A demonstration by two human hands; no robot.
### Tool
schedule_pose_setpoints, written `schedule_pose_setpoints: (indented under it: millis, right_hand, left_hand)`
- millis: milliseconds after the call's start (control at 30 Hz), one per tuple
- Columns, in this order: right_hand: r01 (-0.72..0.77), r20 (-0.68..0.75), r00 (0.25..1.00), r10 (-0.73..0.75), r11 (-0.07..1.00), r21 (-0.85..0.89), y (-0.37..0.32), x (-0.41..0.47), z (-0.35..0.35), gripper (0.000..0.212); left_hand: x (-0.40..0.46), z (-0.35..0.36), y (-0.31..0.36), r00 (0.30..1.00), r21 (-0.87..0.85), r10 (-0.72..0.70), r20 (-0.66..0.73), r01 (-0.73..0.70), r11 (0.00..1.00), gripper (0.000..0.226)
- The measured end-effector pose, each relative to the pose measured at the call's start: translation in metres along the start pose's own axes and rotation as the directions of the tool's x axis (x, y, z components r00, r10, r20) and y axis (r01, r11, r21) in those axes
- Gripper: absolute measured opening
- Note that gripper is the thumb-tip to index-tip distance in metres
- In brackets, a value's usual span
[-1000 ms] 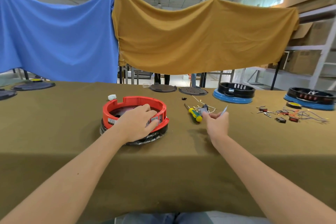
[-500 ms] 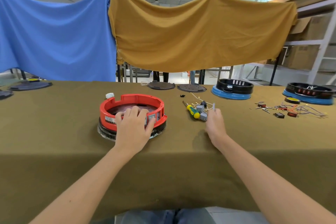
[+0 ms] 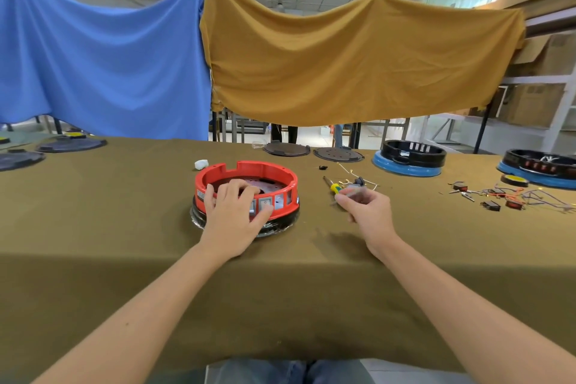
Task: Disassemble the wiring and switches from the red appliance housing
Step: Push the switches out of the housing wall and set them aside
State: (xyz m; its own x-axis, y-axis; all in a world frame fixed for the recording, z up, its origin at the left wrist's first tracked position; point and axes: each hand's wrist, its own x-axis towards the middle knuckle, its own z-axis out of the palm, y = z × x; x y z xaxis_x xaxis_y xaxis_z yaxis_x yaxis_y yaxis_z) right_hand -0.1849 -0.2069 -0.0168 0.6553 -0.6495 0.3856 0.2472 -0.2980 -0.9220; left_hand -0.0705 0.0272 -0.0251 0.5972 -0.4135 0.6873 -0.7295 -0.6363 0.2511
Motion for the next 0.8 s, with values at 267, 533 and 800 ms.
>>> schedule_pose_setpoints:
  millis: [267, 533, 800]
  right_hand:
    - [0.178, 0.271, 0.943, -0.192, 0.981, 0.078, -0.052, -0.012, 0.053, 0.026]
    - [0.371, 0.458, 0.849, -0.264, 0.915, -0.16, -0.071, -0.014, 0.08, 0.02]
    - [0.394, 0.459, 0.851, -0.256, 0.889, -0.235, -0.07, -0.01, 0.081, 0.019]
  left_hand:
    - [0.011, -0.003, -0.006, 0.99, -0.06, -0.004, 0.143, 0.012, 0.998, 0.033]
    - [0.001, 0.002, -0.013, 0.994, -0.16, 0.111, 0.022, -0.106, 0.981, 0.06]
    - [0.0, 0.006, -0.014, 0.993, -0.143, 0.113, 0.014, -0.11, 0.984, 0.06]
